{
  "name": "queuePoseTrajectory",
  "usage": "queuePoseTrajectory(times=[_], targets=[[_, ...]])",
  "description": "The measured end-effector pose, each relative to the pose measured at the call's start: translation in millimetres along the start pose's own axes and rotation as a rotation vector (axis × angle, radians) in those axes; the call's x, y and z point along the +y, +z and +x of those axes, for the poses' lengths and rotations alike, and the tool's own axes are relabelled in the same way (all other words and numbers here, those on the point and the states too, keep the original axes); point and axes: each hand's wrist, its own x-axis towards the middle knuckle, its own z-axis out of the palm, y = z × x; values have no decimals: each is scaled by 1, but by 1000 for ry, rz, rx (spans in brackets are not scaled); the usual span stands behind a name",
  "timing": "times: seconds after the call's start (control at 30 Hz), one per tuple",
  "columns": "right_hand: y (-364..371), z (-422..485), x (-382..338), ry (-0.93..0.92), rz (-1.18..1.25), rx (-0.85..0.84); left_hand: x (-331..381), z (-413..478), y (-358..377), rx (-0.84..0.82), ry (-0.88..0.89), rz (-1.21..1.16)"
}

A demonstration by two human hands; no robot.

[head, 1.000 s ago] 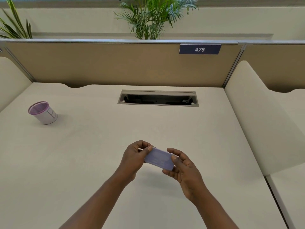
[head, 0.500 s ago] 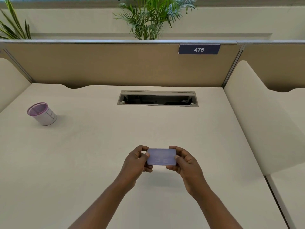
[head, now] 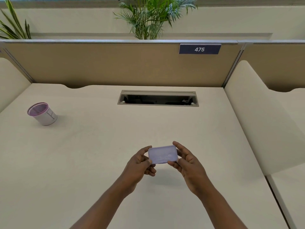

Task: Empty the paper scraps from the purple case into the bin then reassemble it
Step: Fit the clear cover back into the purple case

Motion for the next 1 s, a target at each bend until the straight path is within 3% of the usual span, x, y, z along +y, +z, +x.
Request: queuePoseTrajectory(times=[0.23,0.43,0.67,0.8,1.0], targets=[[5,-1,-7,-72,-422,6,-6,-2,0,25,38,92],[17,-2,-1,-125,-511,37,-4,-6,13,160,97,351],[24,-4,1,-165,-593,62,-3,-10,21,274,172,432],[19,-1,2,-110,-518,25,-2,-8,12,197,95,414],[-3,5,-2,33,-237,-88,4,-5,-13,-55,19,111]])
